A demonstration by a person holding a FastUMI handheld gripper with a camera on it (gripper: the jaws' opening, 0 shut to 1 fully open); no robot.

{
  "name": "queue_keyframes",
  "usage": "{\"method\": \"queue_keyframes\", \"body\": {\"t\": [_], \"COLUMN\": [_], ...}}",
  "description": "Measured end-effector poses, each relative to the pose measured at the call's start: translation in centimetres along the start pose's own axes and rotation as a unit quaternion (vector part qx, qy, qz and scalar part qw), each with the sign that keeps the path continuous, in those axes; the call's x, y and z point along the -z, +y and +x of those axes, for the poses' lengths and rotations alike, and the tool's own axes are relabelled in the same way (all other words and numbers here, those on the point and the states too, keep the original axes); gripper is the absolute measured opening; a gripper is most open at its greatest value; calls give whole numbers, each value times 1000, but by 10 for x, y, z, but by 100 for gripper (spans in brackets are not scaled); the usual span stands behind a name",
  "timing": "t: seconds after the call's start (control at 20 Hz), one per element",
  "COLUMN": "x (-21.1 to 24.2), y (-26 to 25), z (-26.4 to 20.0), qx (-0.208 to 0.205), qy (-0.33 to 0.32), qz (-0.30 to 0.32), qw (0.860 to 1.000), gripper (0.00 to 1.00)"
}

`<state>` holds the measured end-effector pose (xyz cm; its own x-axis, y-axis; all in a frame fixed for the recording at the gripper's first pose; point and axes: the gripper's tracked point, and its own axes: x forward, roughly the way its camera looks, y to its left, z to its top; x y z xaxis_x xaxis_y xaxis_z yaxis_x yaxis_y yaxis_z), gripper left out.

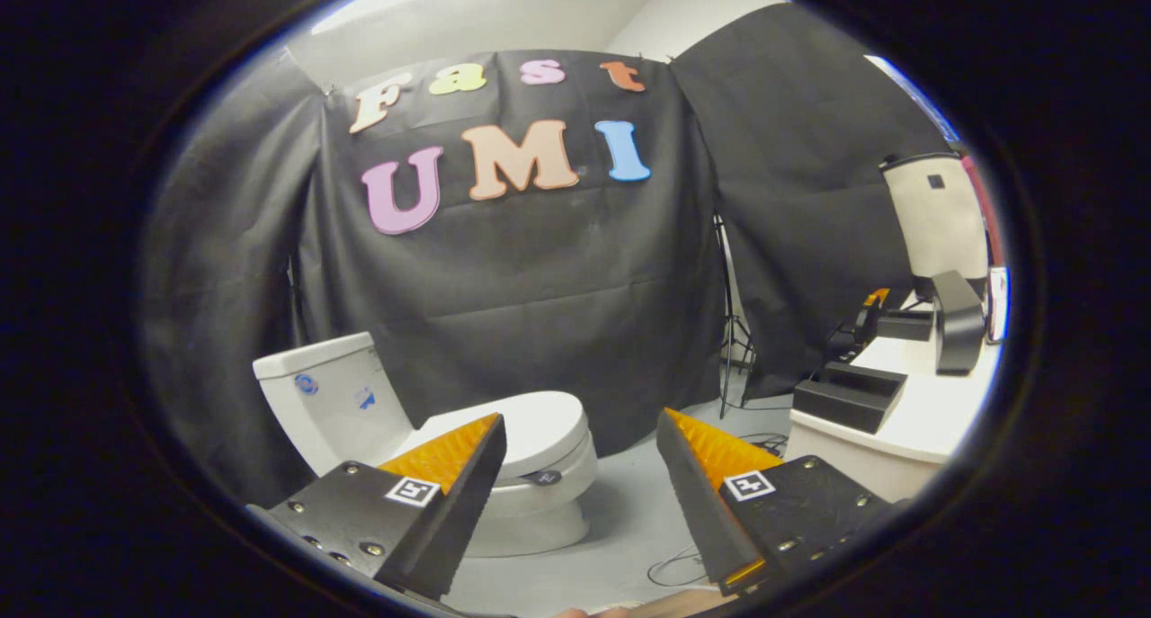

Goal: Open the toilet lid.

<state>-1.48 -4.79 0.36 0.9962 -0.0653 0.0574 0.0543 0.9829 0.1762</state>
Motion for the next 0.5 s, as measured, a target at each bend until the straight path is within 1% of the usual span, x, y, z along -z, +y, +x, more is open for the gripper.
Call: {"method": "queue_keyframes", "body": {"t": [0.2,0.5], "x": [-5,1], "y": [-4,-4], "z": [-4,2], "qx": [1,1], "qy": [-15,1], "qz": [12,14], "qw": [1000,1000], "gripper": [99,99]}}
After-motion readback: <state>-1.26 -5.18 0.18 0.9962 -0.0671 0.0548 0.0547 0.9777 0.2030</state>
